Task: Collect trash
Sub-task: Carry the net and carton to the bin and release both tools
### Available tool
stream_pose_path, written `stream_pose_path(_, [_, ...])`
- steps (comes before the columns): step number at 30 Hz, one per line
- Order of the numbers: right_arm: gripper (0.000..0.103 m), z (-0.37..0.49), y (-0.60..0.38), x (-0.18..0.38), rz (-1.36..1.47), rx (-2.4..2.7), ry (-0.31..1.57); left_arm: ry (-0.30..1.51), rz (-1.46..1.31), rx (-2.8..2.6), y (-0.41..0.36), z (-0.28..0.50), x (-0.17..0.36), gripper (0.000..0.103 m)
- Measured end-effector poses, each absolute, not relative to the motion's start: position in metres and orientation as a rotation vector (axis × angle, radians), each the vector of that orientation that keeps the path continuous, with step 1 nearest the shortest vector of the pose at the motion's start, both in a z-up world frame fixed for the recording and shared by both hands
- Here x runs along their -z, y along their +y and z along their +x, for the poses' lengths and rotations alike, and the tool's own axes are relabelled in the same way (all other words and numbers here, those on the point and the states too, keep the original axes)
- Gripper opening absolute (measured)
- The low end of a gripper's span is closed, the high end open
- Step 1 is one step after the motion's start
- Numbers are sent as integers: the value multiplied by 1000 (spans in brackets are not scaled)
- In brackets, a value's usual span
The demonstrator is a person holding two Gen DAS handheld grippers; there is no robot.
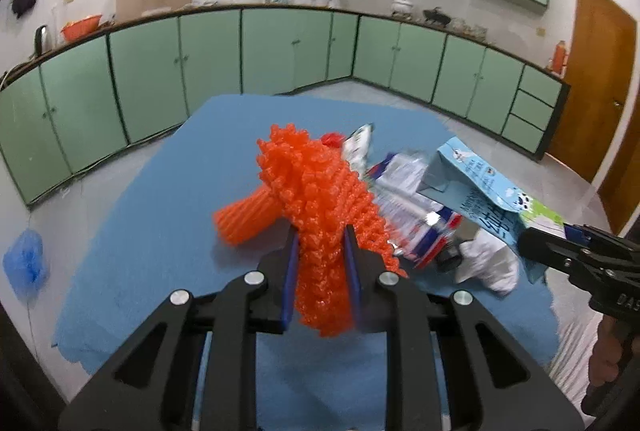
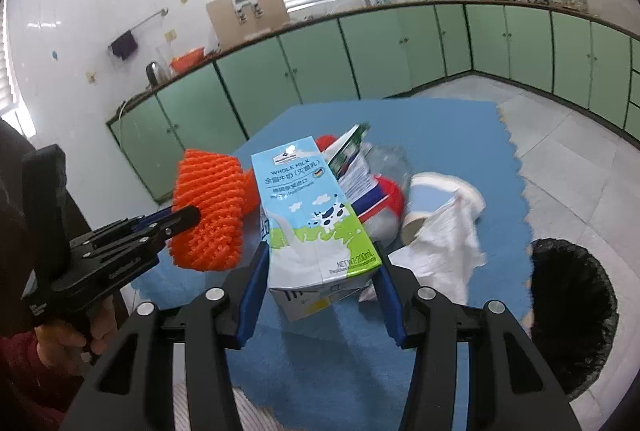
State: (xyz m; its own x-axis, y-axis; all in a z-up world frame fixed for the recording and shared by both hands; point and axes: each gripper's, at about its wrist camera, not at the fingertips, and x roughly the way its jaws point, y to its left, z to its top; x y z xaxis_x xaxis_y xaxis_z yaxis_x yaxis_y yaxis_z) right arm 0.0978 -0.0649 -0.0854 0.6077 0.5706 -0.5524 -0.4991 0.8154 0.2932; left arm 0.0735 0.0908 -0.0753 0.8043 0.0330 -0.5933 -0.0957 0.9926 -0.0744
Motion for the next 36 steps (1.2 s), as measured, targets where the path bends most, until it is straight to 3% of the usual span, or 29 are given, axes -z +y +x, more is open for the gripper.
stream_pose_path(18, [46,99,-183,65,200,-274,612,569,-13,244,-35,131,70,20])
stream_pose_path(36, [46,138,-311,125,307,-2,719,702,61,519,-176,215,135,22])
